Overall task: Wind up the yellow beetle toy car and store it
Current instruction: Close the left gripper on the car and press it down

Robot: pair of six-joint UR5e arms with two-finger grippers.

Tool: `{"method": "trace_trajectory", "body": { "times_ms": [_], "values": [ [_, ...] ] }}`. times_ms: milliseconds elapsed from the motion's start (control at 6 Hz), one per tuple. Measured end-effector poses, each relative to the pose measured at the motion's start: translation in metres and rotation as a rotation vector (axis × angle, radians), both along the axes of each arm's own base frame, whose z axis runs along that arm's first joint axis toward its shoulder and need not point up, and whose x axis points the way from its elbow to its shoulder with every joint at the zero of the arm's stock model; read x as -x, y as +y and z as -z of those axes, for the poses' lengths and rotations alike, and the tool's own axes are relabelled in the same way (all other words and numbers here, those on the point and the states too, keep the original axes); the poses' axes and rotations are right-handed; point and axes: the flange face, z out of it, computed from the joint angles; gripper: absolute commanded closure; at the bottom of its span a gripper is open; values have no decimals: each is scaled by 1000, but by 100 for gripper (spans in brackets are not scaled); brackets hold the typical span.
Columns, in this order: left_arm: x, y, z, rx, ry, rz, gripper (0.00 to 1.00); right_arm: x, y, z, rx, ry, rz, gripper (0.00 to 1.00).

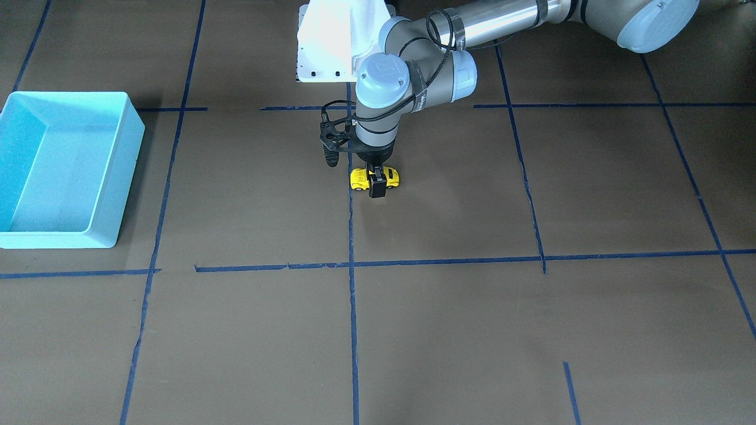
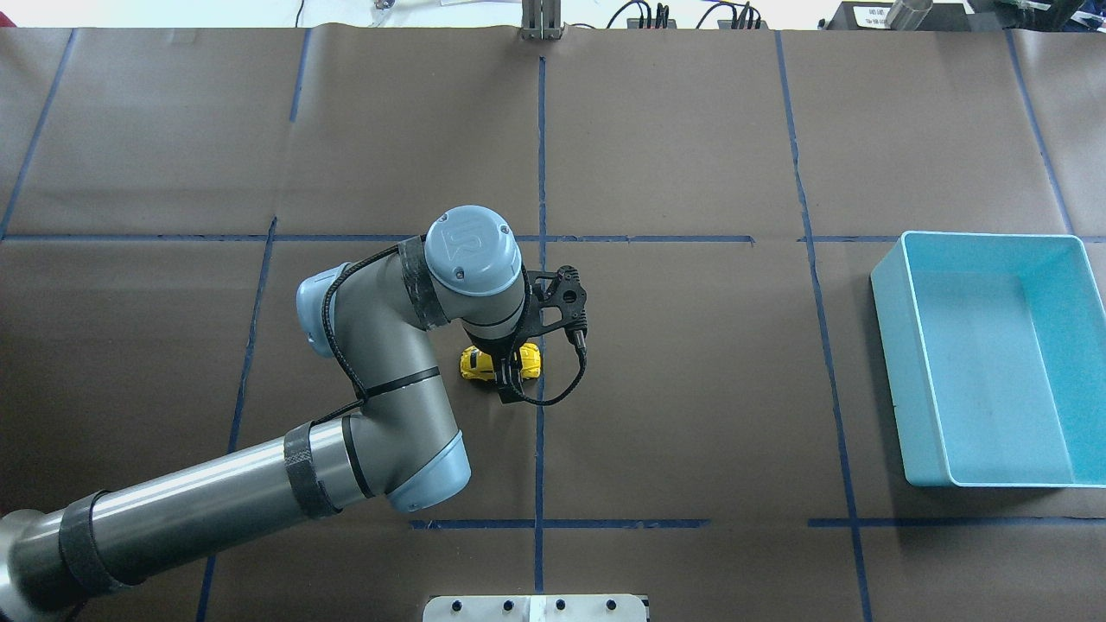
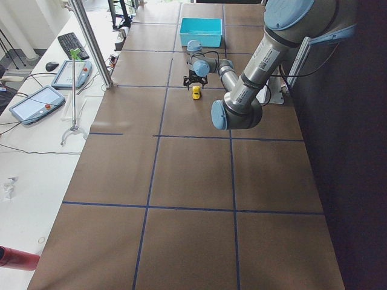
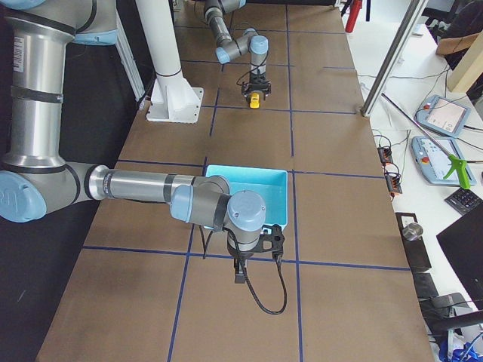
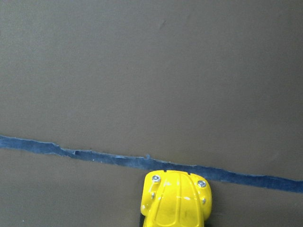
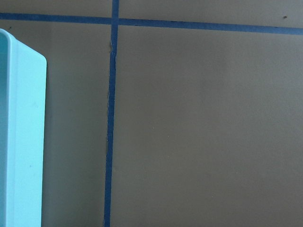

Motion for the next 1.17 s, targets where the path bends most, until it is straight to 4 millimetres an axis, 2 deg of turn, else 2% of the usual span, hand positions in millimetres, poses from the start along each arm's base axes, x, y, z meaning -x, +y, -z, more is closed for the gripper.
{"method": "trace_trajectory", "body": {
  "times_ms": [333, 500, 667, 833, 1000, 1167],
  "values": [
    [-6, 1, 1, -1, 4, -4, 5, 1, 4, -9, 19, -4, 1, 0],
    [-8, 4, 1, -1, 5, -10, 13, 1, 4, -11, 24, -6, 1, 0],
    [-11, 7, 1, -3, 5, -17, 33, 1, 4, -11, 23, -7, 1, 0],
    [-12, 8, 3, -7, 7, -23, 47, 1, 3, -10, 22, -7, 1, 0],
    [-12, 8, 4, -11, 8, -26, 66, 1, 3, -10, 21, -7, 1, 0],
    [-12, 9, 4, -13, 9, -27, 96, 1, 3, -10, 21, -7, 0, 0]
  ]
}}
